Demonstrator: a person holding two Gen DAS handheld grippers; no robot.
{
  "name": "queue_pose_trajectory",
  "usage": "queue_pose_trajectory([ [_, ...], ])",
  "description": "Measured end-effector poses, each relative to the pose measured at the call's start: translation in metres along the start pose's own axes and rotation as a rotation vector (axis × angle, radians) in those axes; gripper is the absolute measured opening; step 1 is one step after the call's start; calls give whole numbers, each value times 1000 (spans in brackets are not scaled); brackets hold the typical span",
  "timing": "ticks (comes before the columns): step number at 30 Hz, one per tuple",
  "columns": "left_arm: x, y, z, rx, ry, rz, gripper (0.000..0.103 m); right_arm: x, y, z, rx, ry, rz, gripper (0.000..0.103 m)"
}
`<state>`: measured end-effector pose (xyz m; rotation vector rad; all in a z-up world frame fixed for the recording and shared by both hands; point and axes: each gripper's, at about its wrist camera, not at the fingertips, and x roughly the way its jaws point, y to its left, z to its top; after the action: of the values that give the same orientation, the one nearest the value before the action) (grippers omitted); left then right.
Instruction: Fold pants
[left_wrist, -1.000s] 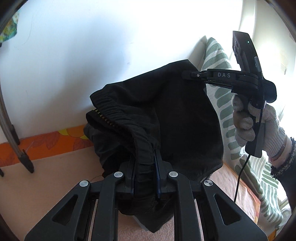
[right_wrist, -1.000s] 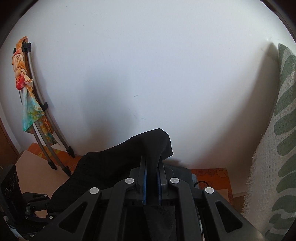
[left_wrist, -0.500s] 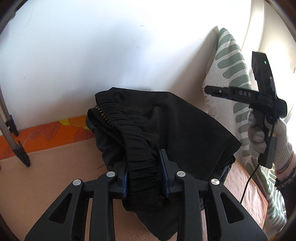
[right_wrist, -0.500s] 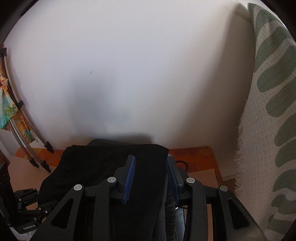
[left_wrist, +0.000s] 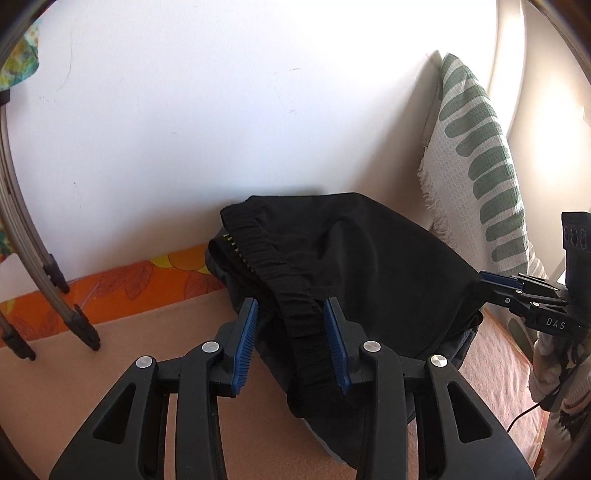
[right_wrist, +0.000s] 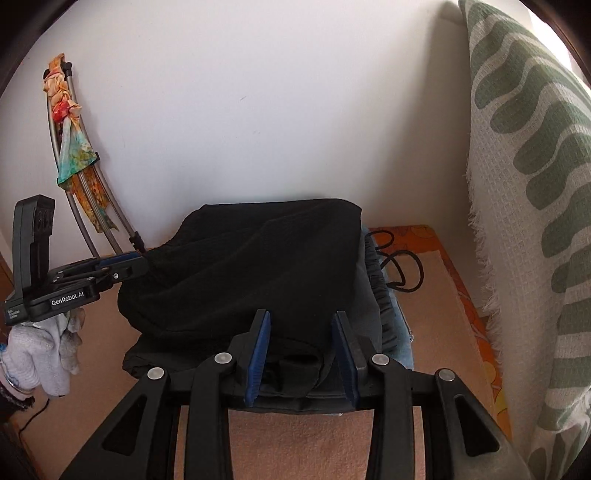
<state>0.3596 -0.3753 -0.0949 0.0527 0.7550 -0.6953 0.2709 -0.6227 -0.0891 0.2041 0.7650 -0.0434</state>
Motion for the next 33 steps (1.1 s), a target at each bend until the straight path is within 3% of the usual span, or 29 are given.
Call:
queue_pose_trajectory([
  [6,14,2,-11,38,39,62,35,5,-12,-9,40,26,29,38],
  [9,10,7,-13,-4,43,37,35,12,-13,-10,40,55,28,28],
  [11,3,5,-14,-22,51,7,35,12,-15,-8,26,52,5,14],
  [18,-31,-4,-13,-32,45,-21,35,5,-16,-7,-7,65,-95,8],
  [19,-36,-3,-13,-42,50,-25,35,4,-14,-7,-18,71,-117,9],
  [21,-47,0,-13,-59,55,-30,37,-3,-13,-8,-11,66,-148,21],
  [24,-67,1,-12,-77,41,-14,52,-25,-8,-8,-4,25,-163,26],
  [26,-82,0,-11,-79,38,-5,52,-44,-1,-9,12,-4,-150,37],
  [31,-123,-11,-14,-54,13,-1,59,-89,37,-11,-26,-65,-189,41],
  [33,-140,-17,-15,-48,2,1,60,-109,53,-12,-30,-106,-197,51],
])
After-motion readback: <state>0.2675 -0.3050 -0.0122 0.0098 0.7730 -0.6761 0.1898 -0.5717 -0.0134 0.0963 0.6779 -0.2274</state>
